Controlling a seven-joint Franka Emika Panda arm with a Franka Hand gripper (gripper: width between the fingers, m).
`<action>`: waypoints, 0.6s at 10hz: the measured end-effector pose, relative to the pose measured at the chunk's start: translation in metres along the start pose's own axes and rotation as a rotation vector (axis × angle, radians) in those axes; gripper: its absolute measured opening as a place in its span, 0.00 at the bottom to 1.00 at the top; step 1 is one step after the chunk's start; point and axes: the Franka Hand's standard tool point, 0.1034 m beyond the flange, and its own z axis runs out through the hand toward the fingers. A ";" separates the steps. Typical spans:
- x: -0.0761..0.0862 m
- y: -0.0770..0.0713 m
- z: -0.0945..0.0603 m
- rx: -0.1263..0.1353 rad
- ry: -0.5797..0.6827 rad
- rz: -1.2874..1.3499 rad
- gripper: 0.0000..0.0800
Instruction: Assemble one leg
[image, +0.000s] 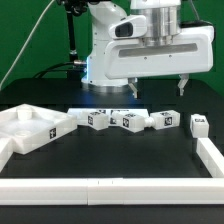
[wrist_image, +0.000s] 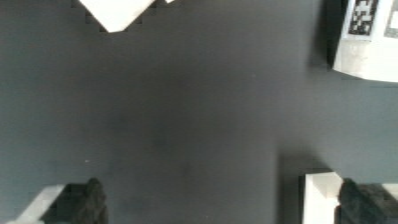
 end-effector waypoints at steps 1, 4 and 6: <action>0.000 0.006 -0.001 0.002 -0.001 -0.038 0.81; 0.004 0.096 -0.023 0.022 -0.029 -0.277 0.81; 0.017 0.130 -0.023 0.017 -0.014 -0.327 0.81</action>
Offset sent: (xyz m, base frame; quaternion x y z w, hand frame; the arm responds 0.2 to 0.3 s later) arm 0.0069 -0.1000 0.0160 0.0023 -0.0291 -0.1821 0.9829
